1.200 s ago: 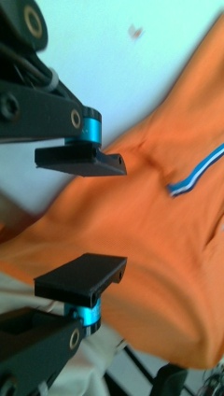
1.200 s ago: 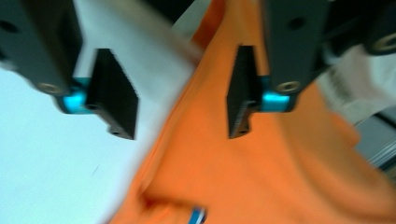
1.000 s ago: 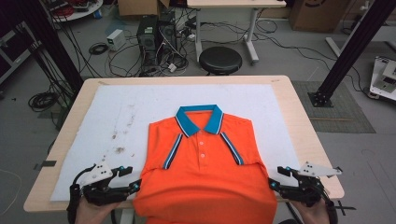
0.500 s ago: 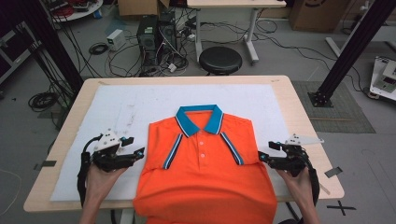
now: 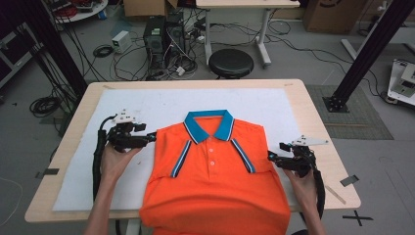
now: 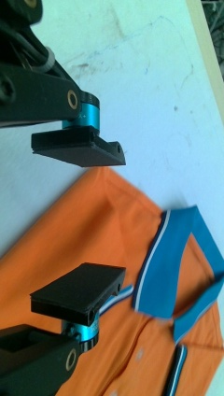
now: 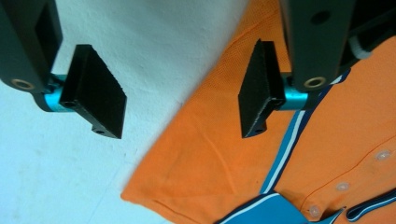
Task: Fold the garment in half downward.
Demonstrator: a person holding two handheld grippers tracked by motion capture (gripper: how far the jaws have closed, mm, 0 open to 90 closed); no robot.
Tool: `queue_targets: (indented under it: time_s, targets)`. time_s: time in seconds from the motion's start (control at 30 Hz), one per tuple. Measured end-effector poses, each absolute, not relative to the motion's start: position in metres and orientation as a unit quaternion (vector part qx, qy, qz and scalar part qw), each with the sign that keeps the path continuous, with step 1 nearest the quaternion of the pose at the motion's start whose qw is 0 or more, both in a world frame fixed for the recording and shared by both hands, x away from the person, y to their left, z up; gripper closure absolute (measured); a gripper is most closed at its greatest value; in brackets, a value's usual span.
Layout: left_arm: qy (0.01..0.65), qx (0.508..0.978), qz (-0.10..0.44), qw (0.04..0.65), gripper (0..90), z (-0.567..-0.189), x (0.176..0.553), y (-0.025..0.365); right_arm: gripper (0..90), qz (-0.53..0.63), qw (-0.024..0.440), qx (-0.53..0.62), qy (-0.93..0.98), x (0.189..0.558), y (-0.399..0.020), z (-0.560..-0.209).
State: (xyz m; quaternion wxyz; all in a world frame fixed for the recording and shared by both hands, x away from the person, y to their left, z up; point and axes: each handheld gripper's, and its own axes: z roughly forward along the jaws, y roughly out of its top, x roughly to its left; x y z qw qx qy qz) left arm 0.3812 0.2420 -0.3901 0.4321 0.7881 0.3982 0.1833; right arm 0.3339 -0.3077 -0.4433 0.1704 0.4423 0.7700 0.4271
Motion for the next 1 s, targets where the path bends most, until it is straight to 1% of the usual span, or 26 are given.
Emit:
queue_targets:
  time_s: [0.03, 0.13, 0.2, 0.4, 0.63, 0.77, 0.9, 1.0]
  targets:
    - [0.398, 0.79, 0.185, 0.427, 39.9, -0.391, 0.387, 0.241, 31.5, 0.426, 0.163, 0.449, 0.768, 0.334, -0.308, -0.443]
    - [0.413, 0.795, 0.163, 0.414, 39.9, -0.393, 0.407, 0.238, 31.4, 0.427, 0.154, 0.449, 0.77, 0.336, -0.309, -0.445]
    - [0.421, 0.792, 0.158, 0.413, 40.6, -0.397, 0.42, 0.236, 31.3, 0.423, 0.149, 0.452, 0.771, 0.336, -0.308, -0.445]
    - [0.44, 0.794, 0.13, 0.398, 43.4, -0.421, 0.442, 0.229, 30.2, 0.42, 0.147, 0.457, 0.771, 0.337, -0.308, -0.446]
    - [0.451, 0.799, 0.133, 0.374, 44.3, -0.442, 0.44, 0.228, 30.1, 0.412, 0.15, 0.454, 0.776, 0.336, -0.307, -0.447]
    - [0.442, 0.798, 0.149, 0.381, 45.6, -0.445, 0.433, 0.229, 30.1, 0.409, 0.152, 0.453, 0.777, 0.337, -0.306, -0.447]
    - [0.426, 0.807, 0.166, 0.375, 50.2, -0.446, 0.428, 0.223, 30.2, 0.405, 0.154, 0.456, 0.778, 0.336, -0.305, -0.447]
    - [0.425, 0.807, 0.164, 0.376, 51.6, -0.447, 0.427, 0.222, 30.2, 0.403, 0.155, 0.456, 0.778, 0.336, -0.304, -0.447]
